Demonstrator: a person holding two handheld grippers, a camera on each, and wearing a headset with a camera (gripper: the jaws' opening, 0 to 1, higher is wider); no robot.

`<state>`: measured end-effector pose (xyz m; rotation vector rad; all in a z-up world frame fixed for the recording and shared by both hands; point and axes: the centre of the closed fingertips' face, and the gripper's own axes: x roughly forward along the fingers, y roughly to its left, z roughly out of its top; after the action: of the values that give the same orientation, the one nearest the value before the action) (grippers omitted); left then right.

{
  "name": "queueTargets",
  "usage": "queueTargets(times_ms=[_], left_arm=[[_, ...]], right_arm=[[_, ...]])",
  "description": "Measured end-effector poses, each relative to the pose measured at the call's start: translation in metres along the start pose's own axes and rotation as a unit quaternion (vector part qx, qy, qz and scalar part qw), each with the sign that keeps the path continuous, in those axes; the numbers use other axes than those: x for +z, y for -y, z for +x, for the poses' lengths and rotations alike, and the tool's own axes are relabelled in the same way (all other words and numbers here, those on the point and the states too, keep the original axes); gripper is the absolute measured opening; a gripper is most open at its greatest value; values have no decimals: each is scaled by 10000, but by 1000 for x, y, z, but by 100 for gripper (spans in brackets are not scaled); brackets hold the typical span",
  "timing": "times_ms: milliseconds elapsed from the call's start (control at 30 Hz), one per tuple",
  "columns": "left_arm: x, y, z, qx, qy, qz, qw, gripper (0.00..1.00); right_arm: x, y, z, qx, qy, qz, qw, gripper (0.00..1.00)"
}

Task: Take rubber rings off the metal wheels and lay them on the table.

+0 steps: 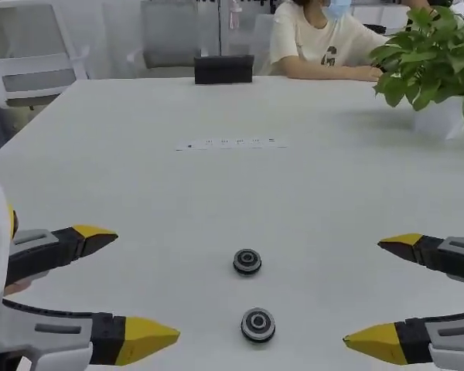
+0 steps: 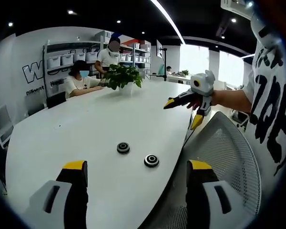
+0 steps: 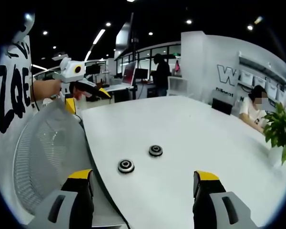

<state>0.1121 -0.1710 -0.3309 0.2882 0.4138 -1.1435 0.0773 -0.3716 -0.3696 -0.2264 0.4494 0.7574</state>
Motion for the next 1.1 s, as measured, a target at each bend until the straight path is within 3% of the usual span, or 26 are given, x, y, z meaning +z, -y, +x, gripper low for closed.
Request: queueTargets(times_ms=[400, 1100], left_arm=[[1, -12, 10, -24, -56, 7, 10000, 83], [4, -16, 26, -244, -150, 213, 9994, 79]], right_arm=[[1, 10, 13, 62, 10, 22, 10000, 84], [6, 9, 37, 343, -46, -106, 9993, 77]])
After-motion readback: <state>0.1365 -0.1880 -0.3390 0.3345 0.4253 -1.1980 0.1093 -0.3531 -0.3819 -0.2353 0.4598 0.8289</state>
